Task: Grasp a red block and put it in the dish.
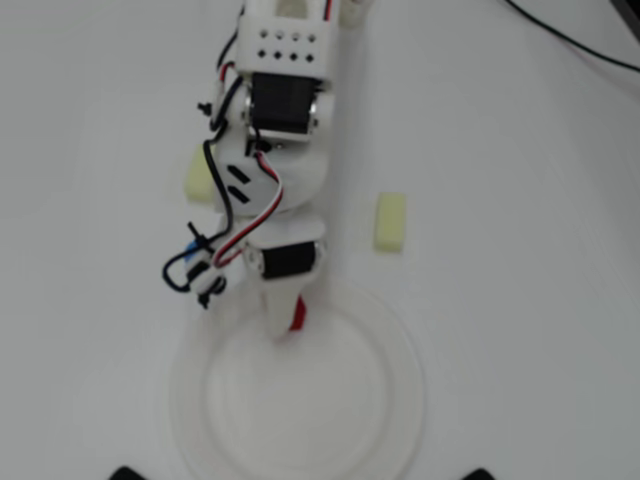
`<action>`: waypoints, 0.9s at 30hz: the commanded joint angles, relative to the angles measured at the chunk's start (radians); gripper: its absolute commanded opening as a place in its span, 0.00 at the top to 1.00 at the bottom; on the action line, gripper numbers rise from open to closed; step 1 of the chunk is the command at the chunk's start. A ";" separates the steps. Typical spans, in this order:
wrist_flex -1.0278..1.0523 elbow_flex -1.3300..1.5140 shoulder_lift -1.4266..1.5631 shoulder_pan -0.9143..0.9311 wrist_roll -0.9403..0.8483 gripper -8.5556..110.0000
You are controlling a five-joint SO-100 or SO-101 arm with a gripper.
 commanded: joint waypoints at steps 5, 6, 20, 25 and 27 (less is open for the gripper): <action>0.069 -0.066 0.135 -0.008 0.005 0.71; 0.080 -0.066 0.146 -0.006 0.012 0.68; 0.408 -0.063 0.351 -0.011 0.064 0.50; 0.446 0.080 0.522 0.005 0.078 0.48; 0.446 0.158 0.609 0.008 0.077 0.48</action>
